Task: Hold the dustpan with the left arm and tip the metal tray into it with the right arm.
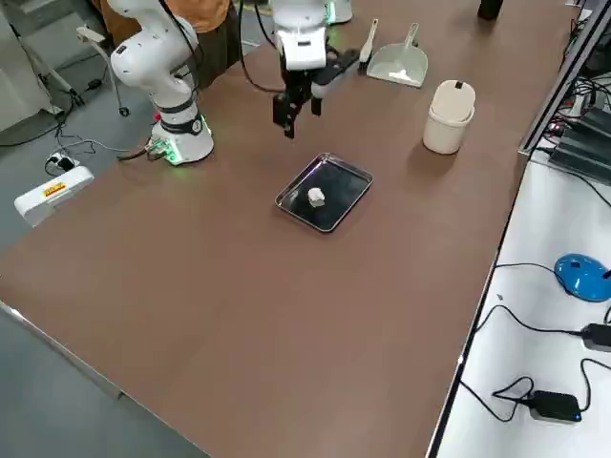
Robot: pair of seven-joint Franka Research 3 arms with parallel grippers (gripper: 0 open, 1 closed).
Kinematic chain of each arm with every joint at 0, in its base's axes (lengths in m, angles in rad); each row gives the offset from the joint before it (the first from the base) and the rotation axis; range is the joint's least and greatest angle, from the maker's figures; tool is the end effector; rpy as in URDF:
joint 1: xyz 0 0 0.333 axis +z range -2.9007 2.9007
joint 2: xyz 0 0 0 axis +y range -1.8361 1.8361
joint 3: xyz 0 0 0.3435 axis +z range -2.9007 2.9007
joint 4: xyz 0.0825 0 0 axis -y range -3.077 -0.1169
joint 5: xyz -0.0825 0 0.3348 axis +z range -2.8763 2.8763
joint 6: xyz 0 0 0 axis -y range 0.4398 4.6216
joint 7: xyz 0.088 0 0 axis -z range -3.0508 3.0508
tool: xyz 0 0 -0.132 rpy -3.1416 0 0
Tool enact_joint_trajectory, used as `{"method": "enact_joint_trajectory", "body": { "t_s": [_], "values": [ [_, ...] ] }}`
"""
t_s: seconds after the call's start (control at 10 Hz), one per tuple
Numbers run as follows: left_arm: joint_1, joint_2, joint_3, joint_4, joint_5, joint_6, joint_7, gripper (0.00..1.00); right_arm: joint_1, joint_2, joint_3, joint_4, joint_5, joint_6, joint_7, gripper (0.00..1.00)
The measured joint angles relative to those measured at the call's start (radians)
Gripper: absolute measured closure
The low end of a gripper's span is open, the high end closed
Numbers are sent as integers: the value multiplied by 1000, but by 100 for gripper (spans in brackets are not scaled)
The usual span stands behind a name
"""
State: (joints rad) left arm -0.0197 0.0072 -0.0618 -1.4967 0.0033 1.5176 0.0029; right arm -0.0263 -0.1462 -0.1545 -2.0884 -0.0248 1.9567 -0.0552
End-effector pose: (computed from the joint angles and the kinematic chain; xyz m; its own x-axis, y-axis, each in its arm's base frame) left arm 0.5017 -0.0404 0.6498 0.9964 -0.0841 0.0137 -0.0841 -0.9965 -0.0029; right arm 0.4552 -0.0887 0.5086 0.9933 -0.1147 0.0128 -0.1147 -0.9934 0.0014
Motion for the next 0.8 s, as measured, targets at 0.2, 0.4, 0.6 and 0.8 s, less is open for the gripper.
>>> {"method": "enact_joint_trajectory", "body": {
  "t_s": [0.2,0.4,0.6,0.8],
  "values": [
    [-34,14,-9,-4,0,0,125,2,-2,4,-15,-115,0,162,-37,0],
    [-38,20,-17,-21,0,14,304,2,-2,16,-15,-196,0,303,-42,0],
    [-30,22,-59,-92,0,79,420,2,-2,54,-14,-246,0,398,-61,0],
    [-23,23,-113,-173,1,146,540,2,-3,106,-15,-262,0,463,-74,0]
  ]
}}
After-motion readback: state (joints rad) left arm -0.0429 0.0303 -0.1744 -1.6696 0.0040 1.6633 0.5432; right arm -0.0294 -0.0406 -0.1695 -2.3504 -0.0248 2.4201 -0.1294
